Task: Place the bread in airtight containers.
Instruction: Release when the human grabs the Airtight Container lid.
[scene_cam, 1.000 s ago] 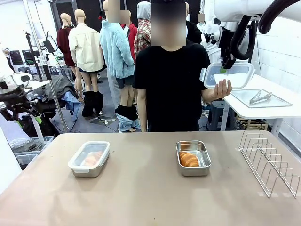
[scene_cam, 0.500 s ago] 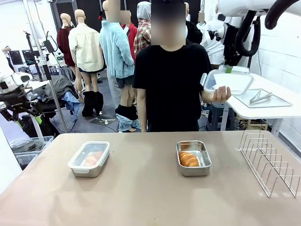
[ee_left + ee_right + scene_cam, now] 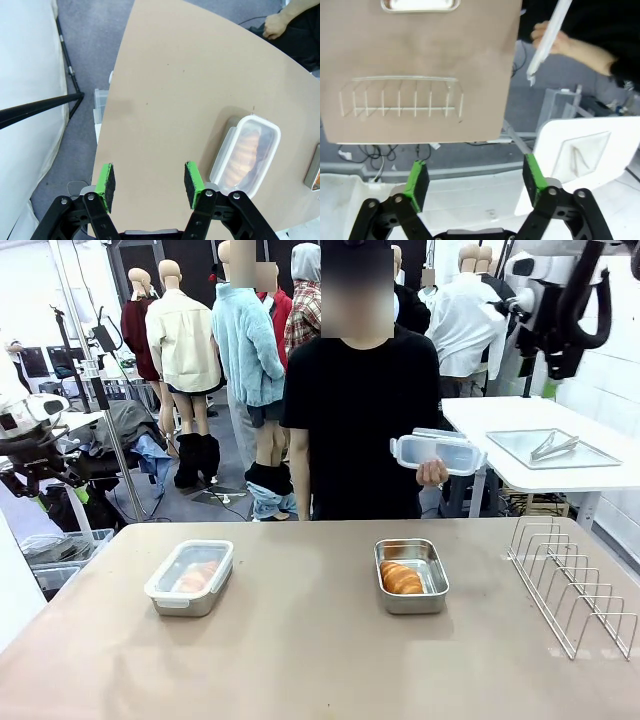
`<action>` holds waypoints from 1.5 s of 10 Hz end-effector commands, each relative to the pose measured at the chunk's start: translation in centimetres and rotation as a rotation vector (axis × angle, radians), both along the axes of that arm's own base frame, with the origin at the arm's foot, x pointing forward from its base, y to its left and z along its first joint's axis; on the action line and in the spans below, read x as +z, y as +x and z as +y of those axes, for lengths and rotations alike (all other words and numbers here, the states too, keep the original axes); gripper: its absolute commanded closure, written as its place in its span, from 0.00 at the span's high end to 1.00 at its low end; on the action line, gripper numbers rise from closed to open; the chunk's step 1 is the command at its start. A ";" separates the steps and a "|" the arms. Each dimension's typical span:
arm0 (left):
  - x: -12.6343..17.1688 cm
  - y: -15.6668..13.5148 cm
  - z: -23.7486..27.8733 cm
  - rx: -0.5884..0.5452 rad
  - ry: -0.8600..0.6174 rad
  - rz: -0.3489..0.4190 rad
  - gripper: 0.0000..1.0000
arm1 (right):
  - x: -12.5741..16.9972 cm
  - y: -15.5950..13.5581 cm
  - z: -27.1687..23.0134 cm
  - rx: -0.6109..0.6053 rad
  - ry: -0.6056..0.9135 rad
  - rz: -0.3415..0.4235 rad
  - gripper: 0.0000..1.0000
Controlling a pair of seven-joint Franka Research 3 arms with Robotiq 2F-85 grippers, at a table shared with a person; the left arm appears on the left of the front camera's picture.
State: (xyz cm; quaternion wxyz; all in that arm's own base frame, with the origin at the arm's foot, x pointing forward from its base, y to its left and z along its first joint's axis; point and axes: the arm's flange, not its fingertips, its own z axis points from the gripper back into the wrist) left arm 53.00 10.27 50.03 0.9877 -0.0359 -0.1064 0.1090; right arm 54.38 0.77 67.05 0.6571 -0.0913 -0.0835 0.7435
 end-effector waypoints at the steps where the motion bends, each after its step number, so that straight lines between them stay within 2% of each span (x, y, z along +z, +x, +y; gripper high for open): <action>1: 0.2 -0.1 0.0 0.010 0.017 -0.002 0.72 | -2.5 -2.6 -1.5 0.004 0.006 0.012 1.00; 6: 0.2 -0.1 0.0 0.010 0.017 -0.002 0.72 | -7.3 -4.2 -5.0 -0.034 0.059 0.077 1.00; 7: 0.2 -0.1 0.0 0.010 0.017 -0.002 0.72 | -5.1 -3.3 -4.3 -0.056 0.021 0.076 1.00; 15: 0.2 -0.1 0.0 0.010 0.017 -0.002 0.72 | -5.1 -3.3 -4.3 -0.056 0.021 0.076 1.00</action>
